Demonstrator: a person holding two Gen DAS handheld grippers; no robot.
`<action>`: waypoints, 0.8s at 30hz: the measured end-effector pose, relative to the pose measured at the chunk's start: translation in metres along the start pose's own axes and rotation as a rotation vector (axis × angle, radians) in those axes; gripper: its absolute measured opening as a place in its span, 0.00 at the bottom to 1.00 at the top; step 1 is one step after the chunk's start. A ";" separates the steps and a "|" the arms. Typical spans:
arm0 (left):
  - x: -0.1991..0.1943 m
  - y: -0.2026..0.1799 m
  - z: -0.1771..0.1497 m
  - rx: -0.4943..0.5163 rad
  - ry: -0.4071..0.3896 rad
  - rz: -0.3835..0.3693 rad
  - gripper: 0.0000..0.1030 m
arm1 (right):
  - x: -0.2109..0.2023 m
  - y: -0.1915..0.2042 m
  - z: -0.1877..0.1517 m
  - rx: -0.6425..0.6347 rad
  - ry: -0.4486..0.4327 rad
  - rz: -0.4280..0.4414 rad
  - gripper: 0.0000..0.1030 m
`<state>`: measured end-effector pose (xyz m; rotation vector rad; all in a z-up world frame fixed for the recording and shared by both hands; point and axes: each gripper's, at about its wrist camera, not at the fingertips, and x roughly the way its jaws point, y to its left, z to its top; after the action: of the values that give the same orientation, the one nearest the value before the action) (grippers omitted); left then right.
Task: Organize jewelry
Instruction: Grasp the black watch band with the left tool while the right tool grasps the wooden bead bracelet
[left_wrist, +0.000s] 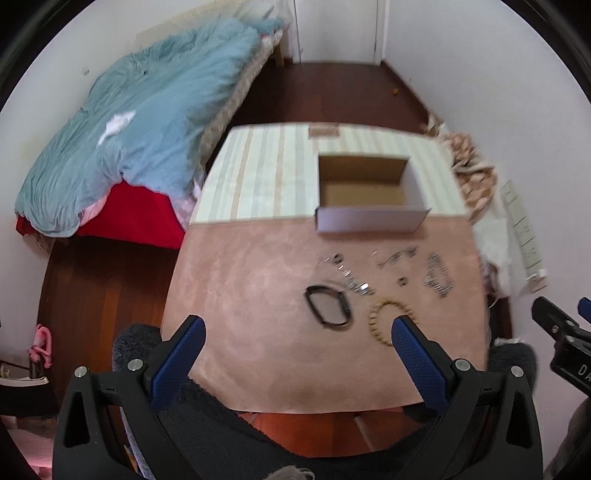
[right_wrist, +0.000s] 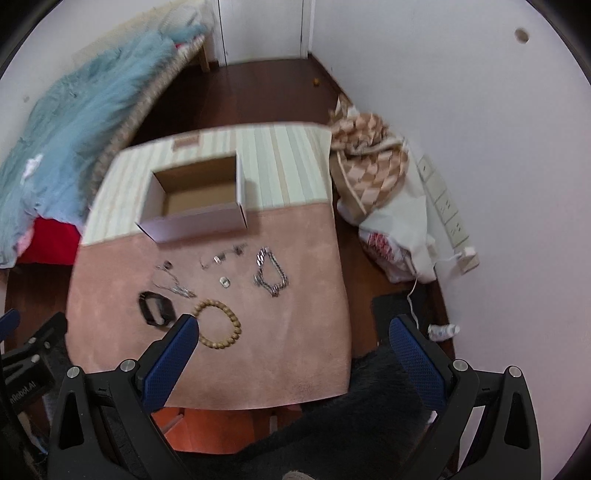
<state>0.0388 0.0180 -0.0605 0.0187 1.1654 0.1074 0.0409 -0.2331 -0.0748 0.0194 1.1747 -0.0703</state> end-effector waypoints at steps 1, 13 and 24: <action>0.010 0.001 0.000 0.002 0.013 0.003 1.00 | 0.015 0.001 0.000 0.002 0.024 0.003 1.00; 0.118 0.005 -0.003 0.018 0.177 0.062 0.99 | 0.158 0.033 -0.019 -0.032 0.233 0.032 0.90; 0.144 0.013 -0.002 0.035 0.194 0.101 0.99 | 0.211 0.073 -0.026 -0.130 0.336 0.063 0.62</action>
<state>0.0919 0.0439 -0.1919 0.1000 1.3603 0.1806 0.1027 -0.1682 -0.2808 -0.0482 1.5116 0.0672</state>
